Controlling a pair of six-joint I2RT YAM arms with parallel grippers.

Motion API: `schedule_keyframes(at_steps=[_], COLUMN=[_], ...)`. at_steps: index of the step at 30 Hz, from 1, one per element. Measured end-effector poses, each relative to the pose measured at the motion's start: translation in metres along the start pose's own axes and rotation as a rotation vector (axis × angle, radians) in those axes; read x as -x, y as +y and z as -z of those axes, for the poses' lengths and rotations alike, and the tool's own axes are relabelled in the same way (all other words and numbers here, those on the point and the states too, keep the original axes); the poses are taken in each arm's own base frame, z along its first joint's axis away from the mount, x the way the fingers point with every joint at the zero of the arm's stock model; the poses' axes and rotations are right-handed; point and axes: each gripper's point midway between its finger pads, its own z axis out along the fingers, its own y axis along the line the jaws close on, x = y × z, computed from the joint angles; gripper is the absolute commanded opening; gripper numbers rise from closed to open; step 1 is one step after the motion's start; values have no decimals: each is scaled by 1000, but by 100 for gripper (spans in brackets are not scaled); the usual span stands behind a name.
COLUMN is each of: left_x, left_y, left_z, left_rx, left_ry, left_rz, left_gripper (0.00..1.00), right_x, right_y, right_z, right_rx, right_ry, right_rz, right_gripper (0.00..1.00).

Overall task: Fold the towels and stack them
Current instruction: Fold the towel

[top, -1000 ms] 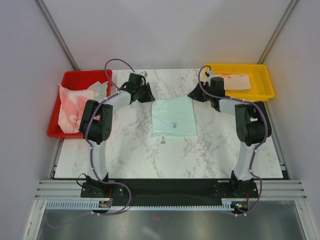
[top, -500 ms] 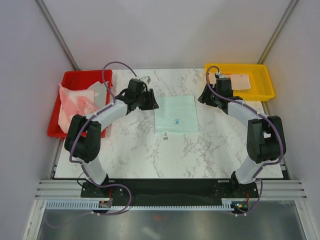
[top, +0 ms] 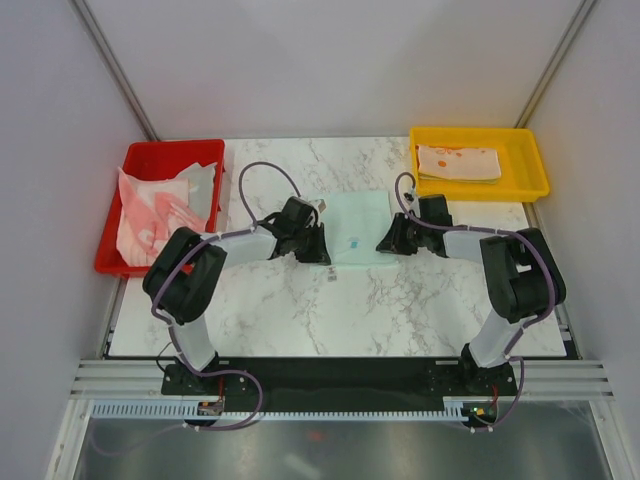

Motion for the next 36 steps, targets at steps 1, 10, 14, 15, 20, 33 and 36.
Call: schedule_keyframes(at_steps=[1, 10, 14, 15, 20, 33, 36], left_x=[-6, -18, -26, -28, -37, 116, 169], left_y=[3, 8, 15, 17, 16, -17, 7], left_z=[-1, 0, 9, 12, 27, 77, 73], left_rx=[11, 30, 57, 64, 62, 6, 40], left_ry=[8, -30, -48, -52, -47, -306, -361], left_rz=[3, -14, -19, -19, -19, -51, -75], left_gripper=[16, 16, 17, 17, 23, 53, 56], right_x=[-7, -24, -40, -45, -62, 52, 87], right_y=[-2, -5, -2, 0, 3, 35, 28], right_z=[-1, 4, 12, 14, 27, 51, 51], right_rx=[-1, 30, 30, 28, 2, -27, -43], right_ry=[11, -14, -32, -38, -47, -206, -230], right_rz=[-5, -15, -45, -50, -55, 158, 216], right_gripper=[26, 25, 25, 25, 26, 66, 70])
